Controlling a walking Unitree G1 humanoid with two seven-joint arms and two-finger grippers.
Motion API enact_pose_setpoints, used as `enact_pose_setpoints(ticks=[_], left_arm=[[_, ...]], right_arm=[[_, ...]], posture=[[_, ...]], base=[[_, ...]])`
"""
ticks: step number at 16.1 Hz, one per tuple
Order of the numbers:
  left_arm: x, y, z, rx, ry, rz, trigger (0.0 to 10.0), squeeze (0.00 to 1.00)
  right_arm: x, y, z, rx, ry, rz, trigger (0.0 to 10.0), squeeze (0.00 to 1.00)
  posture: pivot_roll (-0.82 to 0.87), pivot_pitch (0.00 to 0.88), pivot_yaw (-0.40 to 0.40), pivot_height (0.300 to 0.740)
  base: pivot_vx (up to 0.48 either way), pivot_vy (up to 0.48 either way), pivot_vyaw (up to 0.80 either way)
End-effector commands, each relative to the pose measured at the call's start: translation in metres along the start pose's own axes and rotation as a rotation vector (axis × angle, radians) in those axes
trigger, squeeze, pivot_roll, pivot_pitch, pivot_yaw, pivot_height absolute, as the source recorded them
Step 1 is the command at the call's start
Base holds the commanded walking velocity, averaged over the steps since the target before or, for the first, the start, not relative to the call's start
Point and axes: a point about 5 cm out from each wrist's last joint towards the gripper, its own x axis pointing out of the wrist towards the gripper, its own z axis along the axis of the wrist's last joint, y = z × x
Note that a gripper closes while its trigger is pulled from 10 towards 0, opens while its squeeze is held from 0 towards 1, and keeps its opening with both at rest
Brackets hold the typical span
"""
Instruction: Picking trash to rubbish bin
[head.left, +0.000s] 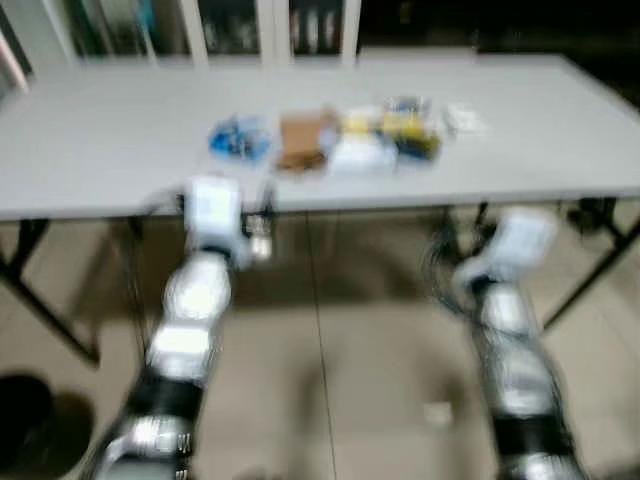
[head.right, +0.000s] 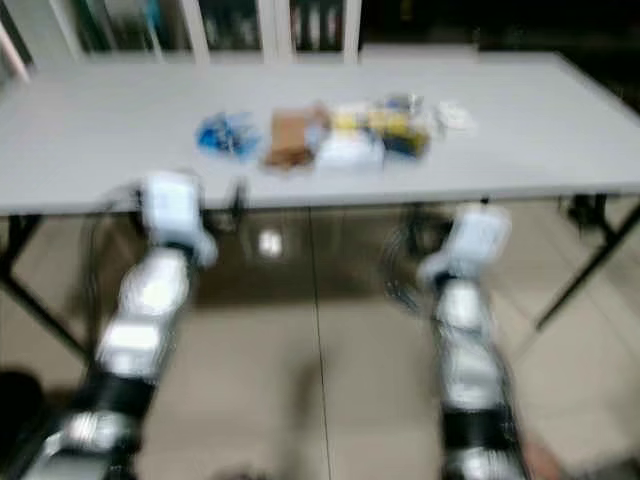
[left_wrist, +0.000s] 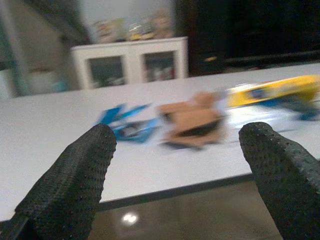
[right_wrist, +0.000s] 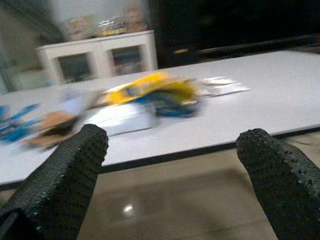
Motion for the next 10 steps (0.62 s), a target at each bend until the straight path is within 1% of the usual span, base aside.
enact_pose_setpoints(ticks=[1, 10], left_arm=[[0.0003, -0.0100, 0.0006, -0.007, -0.001, -0.026, 10.0, 0.00], [-0.0001, -0.0098, -0.0004, -0.009, 0.002, -0.030, 10.0, 0.00]], right_arm=[[0.0001, -0.0116, 0.0032, -0.012, -0.004, -0.028, 10.0, 0.00], [0.0001, -0.0104, 0.0025, -0.010, -0.001, -0.023, 10.0, 0.00]], posture=[[0.00, 0.061, -0.014, 0.740], [0.00, 0.061, -0.016, 0.740]], base=[[0.416, 0.000, 0.00], [0.446, 0.000, 0.00]])
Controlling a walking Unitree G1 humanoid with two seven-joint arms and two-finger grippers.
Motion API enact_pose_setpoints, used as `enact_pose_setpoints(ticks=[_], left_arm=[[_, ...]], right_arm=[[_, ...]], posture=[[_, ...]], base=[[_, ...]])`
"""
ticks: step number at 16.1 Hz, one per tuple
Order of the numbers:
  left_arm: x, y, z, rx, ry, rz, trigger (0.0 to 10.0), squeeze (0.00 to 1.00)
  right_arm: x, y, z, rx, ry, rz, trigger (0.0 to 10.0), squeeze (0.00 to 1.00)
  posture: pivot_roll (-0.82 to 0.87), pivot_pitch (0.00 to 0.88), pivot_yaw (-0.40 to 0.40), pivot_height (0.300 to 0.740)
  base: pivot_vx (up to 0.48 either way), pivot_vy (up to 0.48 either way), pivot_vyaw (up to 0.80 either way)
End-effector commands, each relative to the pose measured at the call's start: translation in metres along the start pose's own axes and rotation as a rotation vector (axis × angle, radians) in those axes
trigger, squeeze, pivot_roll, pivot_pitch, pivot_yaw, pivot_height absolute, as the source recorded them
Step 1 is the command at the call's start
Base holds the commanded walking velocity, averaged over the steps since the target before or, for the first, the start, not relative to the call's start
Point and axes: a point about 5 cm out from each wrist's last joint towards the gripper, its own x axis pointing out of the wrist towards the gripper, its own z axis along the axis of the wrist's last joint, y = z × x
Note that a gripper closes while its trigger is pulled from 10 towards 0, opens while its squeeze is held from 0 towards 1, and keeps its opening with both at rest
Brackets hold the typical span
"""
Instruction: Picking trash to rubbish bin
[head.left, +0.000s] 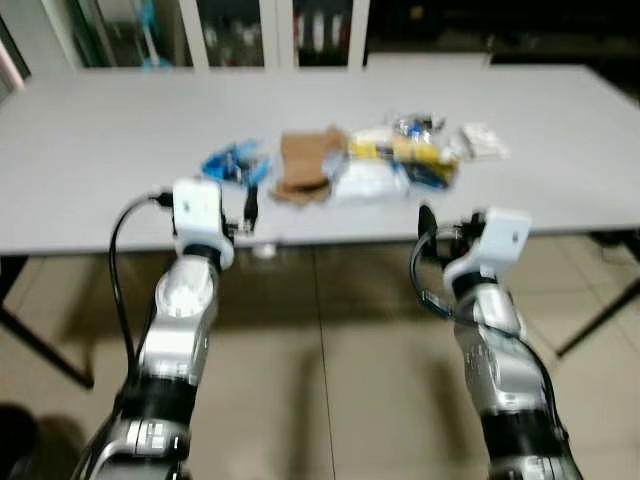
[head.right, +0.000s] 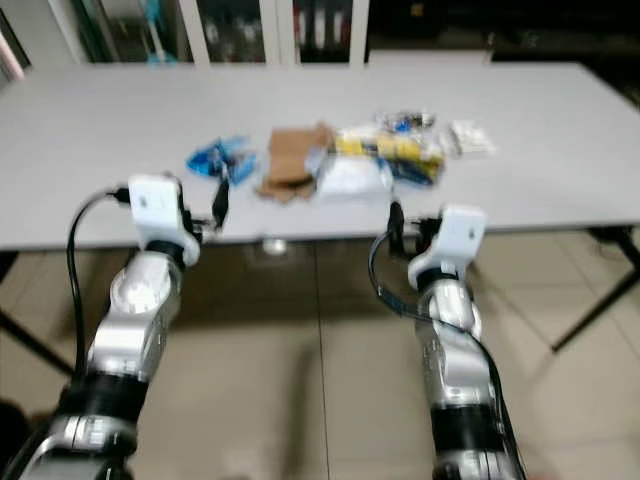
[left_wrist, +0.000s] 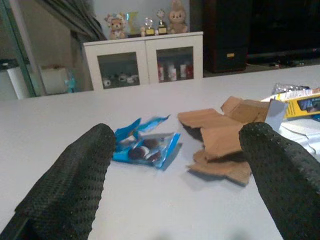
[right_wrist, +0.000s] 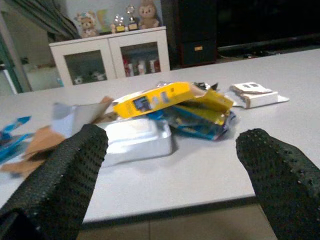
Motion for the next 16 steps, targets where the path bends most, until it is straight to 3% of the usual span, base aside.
enact_pose_setpoints(ticks=[1, 12, 14, 16], left_arm=[[0.0009, -0.0113, 0.0009, -0.006, -0.002, -0.034, 10.0, 0.00], [0.0016, -0.0115, 0.0022, -0.005, -0.006, -0.035, 10.0, 0.00], [0.0017, -0.0096, 0.0032, 0.028, -0.023, -0.005, 10.0, 0.00], [0.0014, -0.0106, 0.0031, -0.004, -0.022, -0.017, 10.0, 0.00]], right_arm=[[-0.0014, -0.0127, 0.0015, -0.005, 0.000, -0.038, 10.0, 0.00], [-0.0013, -0.0131, 0.0019, -0.004, -0.002, -0.041, 10.0, 0.00], [-0.0012, -0.0129, 0.0018, -0.005, -0.002, -0.040, 10.0, 0.00], [-0.0012, -0.0129, 0.0018, -0.005, -0.001, -0.039, 10.0, 0.00]], posture=[[0.00, 0.061, -0.015, 0.740], [0.00, 0.059, -0.015, 0.740], [0.00, 0.059, -0.015, 0.740], [0.00, 0.060, -0.016, 0.740]], base=[[0.480, 0.000, 0.00], [0.480, 0.000, 0.00], [0.171, 0.000, 0.00], [0.000, 0.000, 0.00]])
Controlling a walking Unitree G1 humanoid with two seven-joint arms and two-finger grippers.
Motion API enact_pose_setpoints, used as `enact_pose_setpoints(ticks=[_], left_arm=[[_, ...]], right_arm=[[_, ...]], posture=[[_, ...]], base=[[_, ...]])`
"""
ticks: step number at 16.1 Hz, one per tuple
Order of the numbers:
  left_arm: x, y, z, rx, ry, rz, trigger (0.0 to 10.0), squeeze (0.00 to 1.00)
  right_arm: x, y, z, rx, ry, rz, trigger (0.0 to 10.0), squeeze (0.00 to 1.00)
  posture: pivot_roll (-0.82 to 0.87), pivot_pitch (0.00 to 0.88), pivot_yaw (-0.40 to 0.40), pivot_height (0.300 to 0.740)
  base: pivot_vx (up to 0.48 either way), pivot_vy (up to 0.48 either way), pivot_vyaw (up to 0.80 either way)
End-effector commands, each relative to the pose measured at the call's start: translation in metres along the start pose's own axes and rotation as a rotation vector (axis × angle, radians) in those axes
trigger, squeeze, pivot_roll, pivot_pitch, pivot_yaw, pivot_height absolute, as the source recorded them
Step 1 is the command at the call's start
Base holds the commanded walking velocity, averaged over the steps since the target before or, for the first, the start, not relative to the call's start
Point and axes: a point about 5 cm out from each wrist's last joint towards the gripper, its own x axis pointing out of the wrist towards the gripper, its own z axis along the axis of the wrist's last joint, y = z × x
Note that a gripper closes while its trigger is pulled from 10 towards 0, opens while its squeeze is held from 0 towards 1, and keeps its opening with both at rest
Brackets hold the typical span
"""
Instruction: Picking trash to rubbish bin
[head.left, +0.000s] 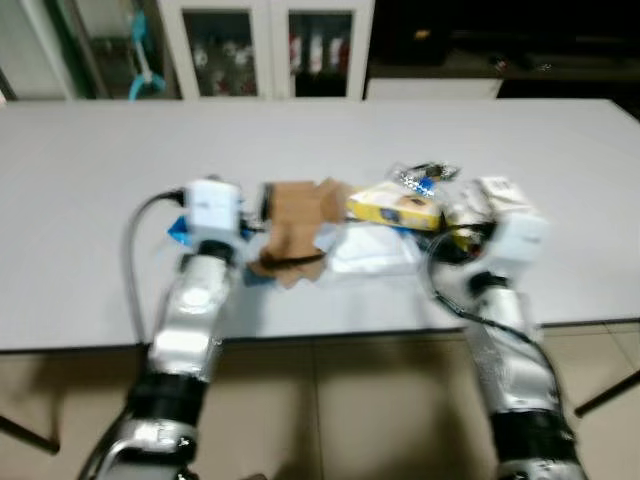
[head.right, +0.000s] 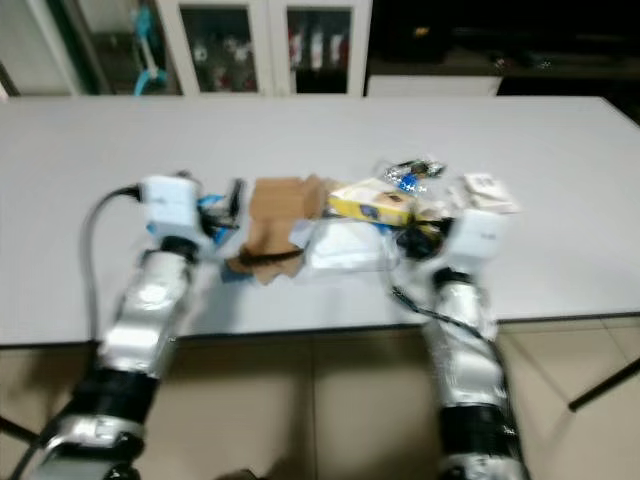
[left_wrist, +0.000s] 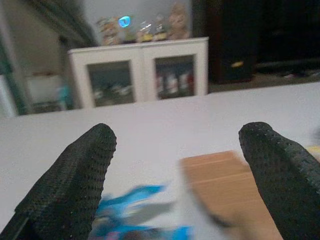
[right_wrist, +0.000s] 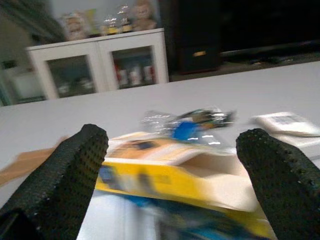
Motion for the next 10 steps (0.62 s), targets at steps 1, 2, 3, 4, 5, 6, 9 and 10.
enact_pose_setpoints(ticks=[1, 2, 3, 4, 5, 6, 9, 10], left_arm=[[-0.0006, -0.0086, 0.0007, -0.015, -0.005, -0.028, 10.0, 0.00], [-0.0009, -0.0090, 0.0005, -0.013, -0.006, -0.030, 10.0, 0.00], [-0.0010, -0.0092, 0.0003, -0.011, -0.006, -0.031, 10.0, 0.00], [-0.0012, -0.0096, -0.0004, -0.005, -0.003, -0.035, 10.0, 0.00], [-0.0013, -0.0098, -0.0007, -0.005, -0.002, -0.036, 10.0, 0.00], [-0.0012, -0.0098, -0.0008, -0.006, -0.001, -0.036, 10.0, 0.00], [-0.0020, -0.0102, -0.0010, -0.011, -0.002, -0.040, 10.0, 0.00], [-0.0021, -0.0102, -0.0010, -0.007, -0.003, -0.042, 10.0, 0.00]], right_arm=[[-0.0018, -0.0112, 0.0001, -0.005, 0.006, -0.033, 10.0, 0.00], [-0.0019, -0.0112, -0.0001, -0.006, 0.007, -0.033, 10.0, 0.00], [-0.0019, -0.0113, -0.0002, -0.005, 0.007, -0.033, 10.0, 0.00], [-0.0019, -0.0114, -0.0004, -0.005, 0.007, -0.033, 10.0, 0.00], [-0.0021, -0.0113, -0.0006, -0.005, 0.007, -0.033, 10.0, 0.00], [-0.0021, -0.0113, -0.0006, -0.005, 0.007, -0.033, 10.0, 0.00], [-0.0016, -0.0100, -0.0007, -0.003, 0.007, -0.029, 10.0, 0.00], [-0.0012, -0.0091, -0.0009, -0.004, 0.007, -0.025, 10.0, 0.00]], posture=[[0.00, 0.060, -0.015, 0.740], [0.00, 0.060, -0.015, 0.740], [0.00, 0.061, -0.015, 0.740], [0.00, 0.060, -0.014, 0.740], [0.00, 0.059, -0.014, 0.740], [0.00, 0.057, -0.015, 0.740], [0.00, 0.048, -0.013, 0.740], [0.00, 0.046, -0.013, 0.740]], base=[[0.000, 0.000, 0.00], [0.000, 0.000, 0.00], [0.000, 0.000, 0.00], [0.000, 0.000, 0.00], [0.000, 0.000, 0.00], [0.000, 0.000, 0.00], [0.000, 0.000, 0.00], [0.000, 0.000, 0.00]])
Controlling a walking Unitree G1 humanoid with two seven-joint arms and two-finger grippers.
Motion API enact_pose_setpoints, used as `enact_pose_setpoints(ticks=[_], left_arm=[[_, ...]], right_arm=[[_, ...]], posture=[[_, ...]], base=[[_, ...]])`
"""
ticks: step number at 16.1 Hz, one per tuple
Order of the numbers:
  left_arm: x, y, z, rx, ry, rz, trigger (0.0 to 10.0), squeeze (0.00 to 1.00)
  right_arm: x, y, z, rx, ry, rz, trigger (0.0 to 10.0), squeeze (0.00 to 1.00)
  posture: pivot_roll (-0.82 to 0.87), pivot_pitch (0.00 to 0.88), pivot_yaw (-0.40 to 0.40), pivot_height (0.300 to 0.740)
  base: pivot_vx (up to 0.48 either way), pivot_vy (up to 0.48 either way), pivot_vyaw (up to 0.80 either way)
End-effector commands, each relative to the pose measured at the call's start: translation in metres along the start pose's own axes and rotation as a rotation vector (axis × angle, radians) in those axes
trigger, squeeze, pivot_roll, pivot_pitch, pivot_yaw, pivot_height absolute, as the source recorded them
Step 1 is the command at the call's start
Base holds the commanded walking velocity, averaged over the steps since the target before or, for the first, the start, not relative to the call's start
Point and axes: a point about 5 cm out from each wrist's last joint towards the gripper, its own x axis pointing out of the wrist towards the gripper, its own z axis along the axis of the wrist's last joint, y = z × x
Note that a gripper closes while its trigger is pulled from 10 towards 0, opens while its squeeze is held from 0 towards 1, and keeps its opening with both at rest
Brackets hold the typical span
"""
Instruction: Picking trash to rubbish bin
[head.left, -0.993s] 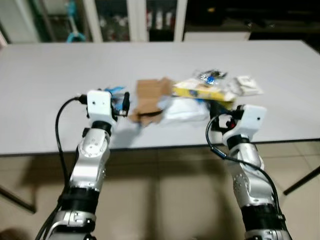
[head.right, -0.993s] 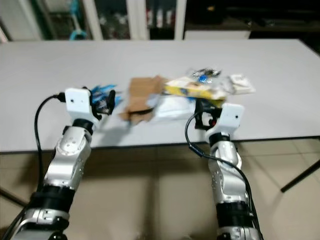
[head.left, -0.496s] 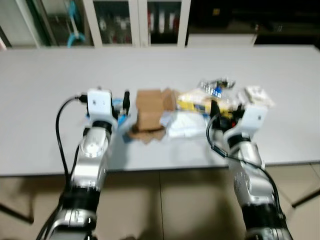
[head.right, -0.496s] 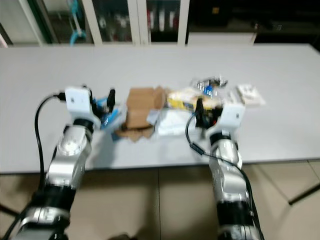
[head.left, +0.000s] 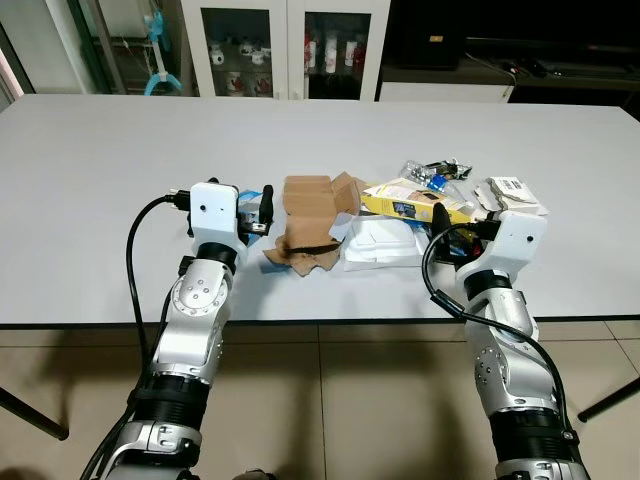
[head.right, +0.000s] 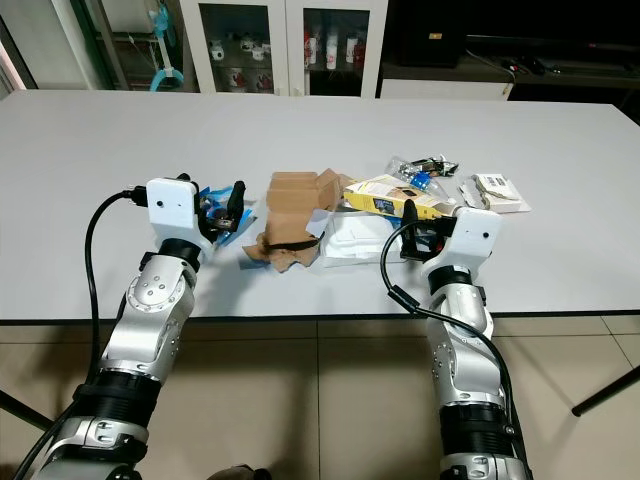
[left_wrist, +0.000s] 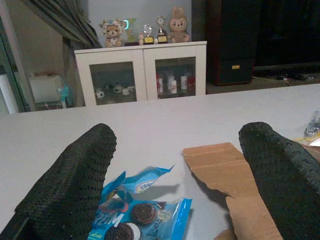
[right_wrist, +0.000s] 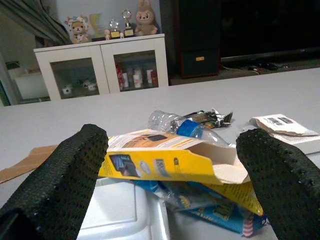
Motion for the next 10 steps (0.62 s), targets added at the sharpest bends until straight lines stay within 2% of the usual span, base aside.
enact_pose_setpoints(ticks=[1, 10], left_arm=[[-0.0006, -0.0023, 0.0008, 0.000, -0.007, -0.017, 10.0, 0.00], [0.0011, -0.0024, 0.0012, -0.009, -0.007, -0.018, 10.0, 0.00]], right_arm=[[0.0005, 0.0013, -0.0013, 0.003, 0.006, 0.004, 10.0, 0.00], [0.0011, -0.0010, -0.0001, 0.006, 0.002, -0.009, 10.0, 0.00]], posture=[[0.00, 0.043, -0.012, 0.740], [0.00, 0.049, -0.010, 0.740]], base=[[0.000, 0.000, 0.00], [0.000, 0.000, 0.00]])
